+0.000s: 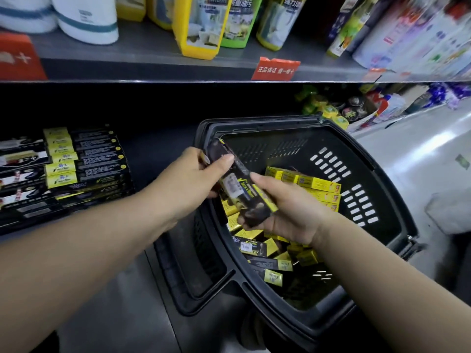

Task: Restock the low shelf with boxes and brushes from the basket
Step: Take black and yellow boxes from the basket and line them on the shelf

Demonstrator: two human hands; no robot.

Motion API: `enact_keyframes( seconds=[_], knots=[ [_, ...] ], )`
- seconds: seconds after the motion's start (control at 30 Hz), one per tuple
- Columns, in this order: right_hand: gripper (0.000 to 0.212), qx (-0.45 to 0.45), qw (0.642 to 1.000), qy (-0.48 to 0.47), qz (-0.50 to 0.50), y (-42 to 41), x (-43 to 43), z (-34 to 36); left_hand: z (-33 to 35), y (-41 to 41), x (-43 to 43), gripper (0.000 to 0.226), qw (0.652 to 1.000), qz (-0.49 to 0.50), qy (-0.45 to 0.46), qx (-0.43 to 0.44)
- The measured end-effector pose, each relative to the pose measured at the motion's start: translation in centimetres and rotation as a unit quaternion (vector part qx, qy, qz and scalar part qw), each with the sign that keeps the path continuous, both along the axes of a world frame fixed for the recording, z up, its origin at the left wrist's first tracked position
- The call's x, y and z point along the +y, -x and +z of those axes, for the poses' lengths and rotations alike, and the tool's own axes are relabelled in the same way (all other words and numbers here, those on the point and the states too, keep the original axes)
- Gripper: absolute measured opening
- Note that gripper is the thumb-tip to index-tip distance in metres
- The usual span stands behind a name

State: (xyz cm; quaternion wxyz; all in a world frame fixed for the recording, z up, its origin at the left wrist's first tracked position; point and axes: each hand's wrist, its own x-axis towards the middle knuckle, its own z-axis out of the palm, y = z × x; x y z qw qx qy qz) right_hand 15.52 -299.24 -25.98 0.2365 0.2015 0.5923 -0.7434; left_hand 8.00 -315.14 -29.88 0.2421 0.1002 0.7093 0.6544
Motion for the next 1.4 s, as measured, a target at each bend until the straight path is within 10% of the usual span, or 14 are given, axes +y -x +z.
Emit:
enact_keyframes(
  seconds=[0.27, 0.33, 0.4, 0.5, 0.77, 0.83, 0.9, 1.03, 1.4],
  knots=[
    [0.036, 0.072, 0.983, -0.166, -0.009, 2.4, 2.0, -3.7, 0.7, 0.1, -0.1, 0.029, 0.986, 0.019, -0.106, -0.13],
    [0.028, 0.035, 0.923, -0.377, 0.067, 2.7, 3.7, -6.3, 0.8, 0.1, 0.0, 0.033, 0.984, 0.016, -0.11, -0.138],
    [0.035, -0.048, 0.789, -0.55, 0.272, 1.9, 5.0, -9.8, 0.8, 0.2, 0.0, 0.036, 0.984, 0.009, -0.108, -0.139],
    [0.055, -0.12, 0.655, -0.581, 0.467, -0.1, 5.1, -14.6, 0.7, 0.2, 0.0, 0.035, 0.983, -0.002, -0.116, -0.141],
    [0.043, -0.066, 0.599, -0.628, 0.493, 0.6, 3.8, -14.1, 0.7, 0.3, 0.0, 0.029, 0.978, -0.003, -0.132, -0.162],
    [0.032, -0.052, 0.654, -0.633, 0.41, 1.4, 3.4, -11.1, 0.7, 0.3, 0.0, 0.025, 0.977, 0.0, -0.129, -0.17],
    [0.027, -0.041, 0.783, -0.564, 0.261, 2.1, 3.5, -7.7, 0.8, 0.4, 0.0, 0.02, 0.976, 0.005, -0.122, -0.179],
    [0.031, -0.025, 0.972, -0.234, -0.021, 1.2, 2.3, -1.7, 1.1, 0.3, 0.0, 0.015, 0.974, -0.003, -0.102, -0.2],
    [0.033, 0.014, 0.993, -0.088, -0.082, 0.3, -1.6, -0.1, 1.4, -0.1, -0.4, 0.019, 0.975, -0.008, -0.106, -0.196]
  ],
)
